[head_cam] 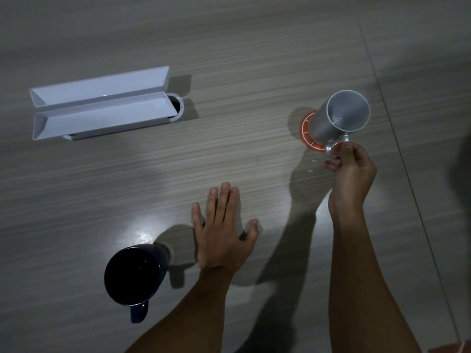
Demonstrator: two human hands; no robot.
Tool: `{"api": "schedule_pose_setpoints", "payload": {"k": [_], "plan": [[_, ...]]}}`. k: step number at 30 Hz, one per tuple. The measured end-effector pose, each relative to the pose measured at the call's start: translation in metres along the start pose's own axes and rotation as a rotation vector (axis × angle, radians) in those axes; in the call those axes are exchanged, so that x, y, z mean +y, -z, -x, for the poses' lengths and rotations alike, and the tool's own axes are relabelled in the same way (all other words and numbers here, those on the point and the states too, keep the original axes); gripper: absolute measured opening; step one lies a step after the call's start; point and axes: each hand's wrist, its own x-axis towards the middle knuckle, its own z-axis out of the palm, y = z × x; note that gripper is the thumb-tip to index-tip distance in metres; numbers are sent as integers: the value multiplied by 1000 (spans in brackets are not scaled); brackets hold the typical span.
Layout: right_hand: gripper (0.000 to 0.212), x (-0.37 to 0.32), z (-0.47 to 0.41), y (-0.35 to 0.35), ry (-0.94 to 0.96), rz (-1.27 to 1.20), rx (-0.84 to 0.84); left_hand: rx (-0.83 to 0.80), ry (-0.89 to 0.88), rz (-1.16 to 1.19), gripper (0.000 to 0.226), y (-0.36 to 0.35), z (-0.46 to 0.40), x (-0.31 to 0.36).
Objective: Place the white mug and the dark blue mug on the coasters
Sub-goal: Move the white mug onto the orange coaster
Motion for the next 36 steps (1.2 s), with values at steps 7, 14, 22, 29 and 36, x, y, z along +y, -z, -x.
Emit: {"api": "schedule_pose_setpoints", "payload": {"k": [7, 14, 22, 29, 36], "plan": [[25, -4, 1, -1, 4, 40, -1, -11, 10, -8, 80, 1, 0, 1], [18, -1, 6, 0, 32, 73, 2, -4, 8, -6, 81, -1, 0, 1], [10, 3, 28, 13, 76, 143, 54, 33, -29, 1, 80, 2, 3, 1], [12, -1, 114, 47, 40, 231, -35, -15, -71, -53, 76, 4, 10, -4], [22, 5, 198, 59, 32, 385, -297, -52, -235, -49, 69, 2, 111, -50]]}}
